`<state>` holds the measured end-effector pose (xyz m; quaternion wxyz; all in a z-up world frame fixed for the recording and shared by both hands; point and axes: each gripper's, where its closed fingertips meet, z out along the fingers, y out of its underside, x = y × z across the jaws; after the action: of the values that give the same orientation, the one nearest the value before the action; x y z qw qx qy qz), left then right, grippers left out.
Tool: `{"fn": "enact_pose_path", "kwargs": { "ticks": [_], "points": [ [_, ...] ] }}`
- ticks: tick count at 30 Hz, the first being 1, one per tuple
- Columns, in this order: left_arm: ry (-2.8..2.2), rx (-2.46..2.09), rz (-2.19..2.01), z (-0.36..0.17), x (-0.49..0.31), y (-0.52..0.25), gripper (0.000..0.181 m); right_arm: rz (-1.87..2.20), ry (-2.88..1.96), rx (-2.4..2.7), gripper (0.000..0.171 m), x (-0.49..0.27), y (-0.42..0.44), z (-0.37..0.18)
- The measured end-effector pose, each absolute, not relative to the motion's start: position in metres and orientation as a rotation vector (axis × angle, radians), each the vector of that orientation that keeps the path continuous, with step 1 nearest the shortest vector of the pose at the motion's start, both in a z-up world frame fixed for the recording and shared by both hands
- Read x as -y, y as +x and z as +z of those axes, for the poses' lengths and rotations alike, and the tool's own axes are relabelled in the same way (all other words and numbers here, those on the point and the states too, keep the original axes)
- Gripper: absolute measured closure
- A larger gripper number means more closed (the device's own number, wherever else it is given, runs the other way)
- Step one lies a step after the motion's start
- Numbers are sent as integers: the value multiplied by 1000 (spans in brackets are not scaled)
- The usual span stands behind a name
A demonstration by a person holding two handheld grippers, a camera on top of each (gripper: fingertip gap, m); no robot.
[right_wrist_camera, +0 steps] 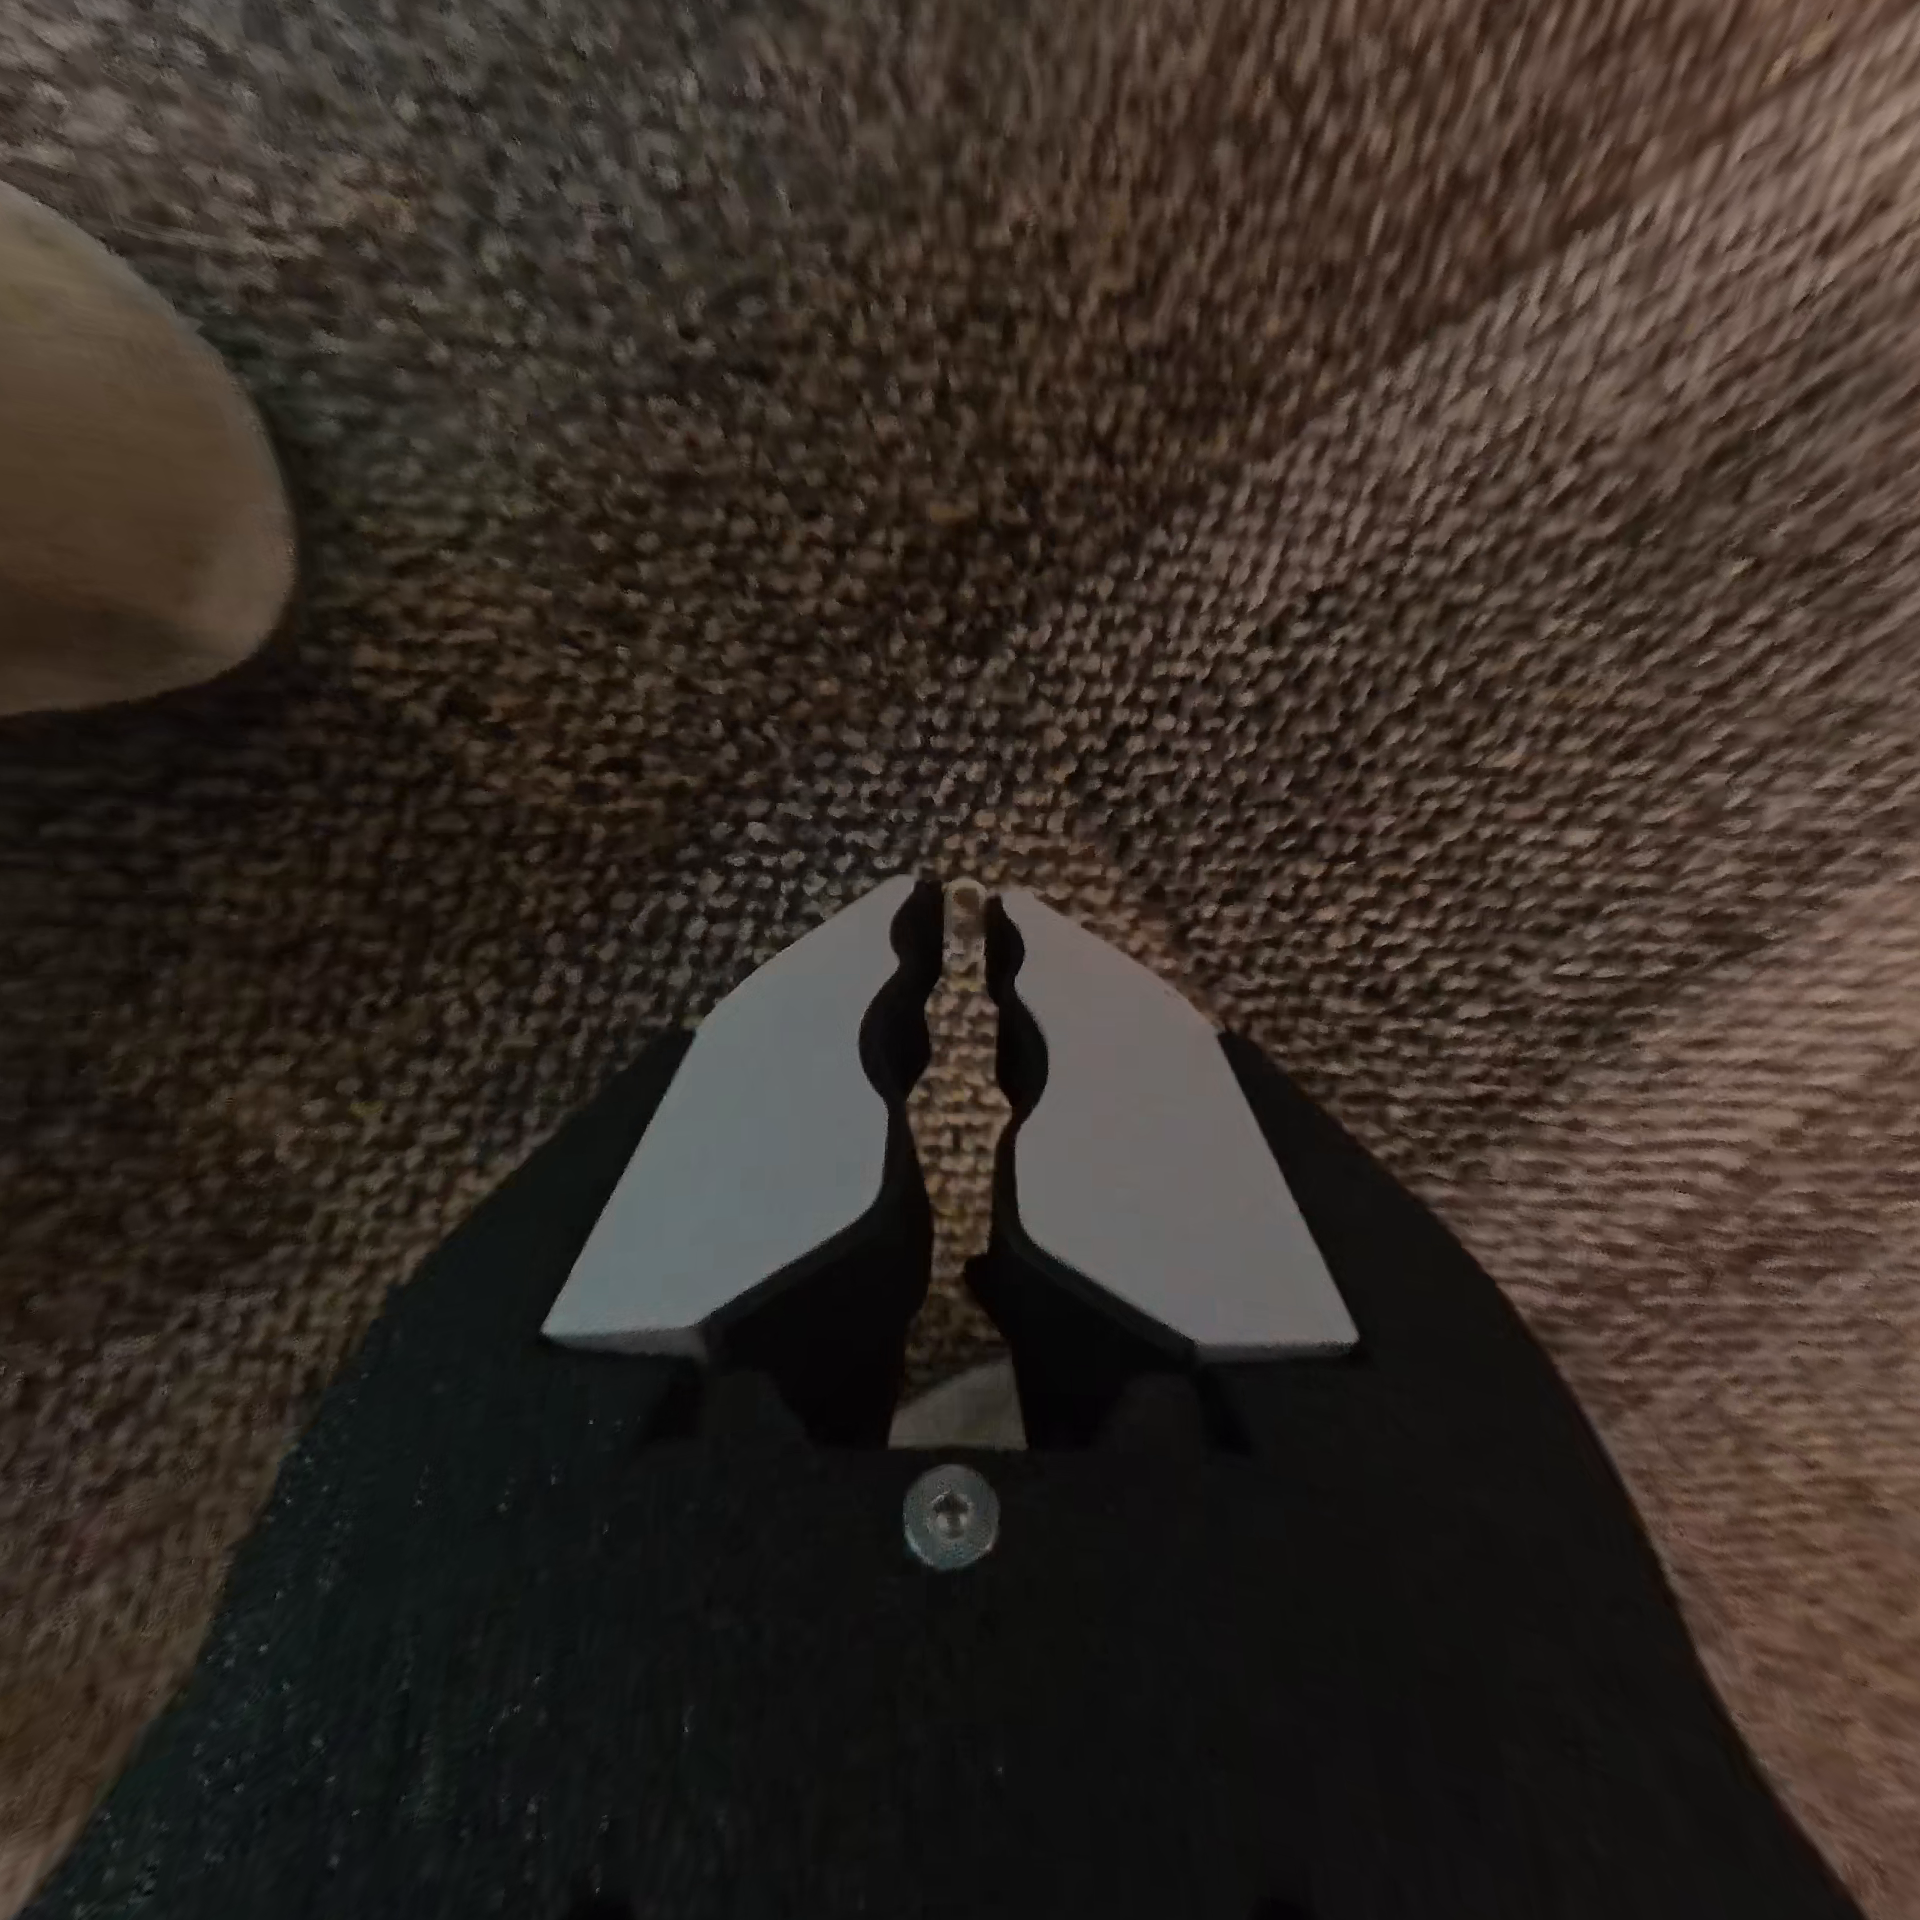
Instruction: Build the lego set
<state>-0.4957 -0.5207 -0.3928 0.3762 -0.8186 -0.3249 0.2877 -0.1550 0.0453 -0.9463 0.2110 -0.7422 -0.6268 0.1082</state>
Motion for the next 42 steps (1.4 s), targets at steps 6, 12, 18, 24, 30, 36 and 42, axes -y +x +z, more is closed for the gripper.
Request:
{"fn": "enact_pose_path", "kwargs": {
  "ticks": [6, 12, 18, 24, 30, 36, 42],
  "points": [
    [-1912, 779, 486, -360, 479, -481, 163, 339, -2068, 1636, 163, -44, -143, -830],
    [-1700, 668, 274, -310, 436, -450, 162, 292, -2129, 1426, 163, -20, -90, -720],
    [-1606, 546, 52, -286, 391, -403, 161, 265, -2122, 1222, 163, 18, -32, -620],
    [-1554, 471, -55, -269, 366, -374, 160, 458, -2099, 874, 163, 43, -5, -528],
    [-1568, 321, -11, -258, 334, -352, 159, 509, -1944, 571, 163, 60, 28, -444],
    [-1498, 140, 16, -223, 296, -306, 158, 479, -1670, 372, 163, 78, 76, -343],
    [-1347, -230, 63, -172, 219, -200, 148, 382, -1366, 499, 163, 45, 84, -211]
  ]
}}
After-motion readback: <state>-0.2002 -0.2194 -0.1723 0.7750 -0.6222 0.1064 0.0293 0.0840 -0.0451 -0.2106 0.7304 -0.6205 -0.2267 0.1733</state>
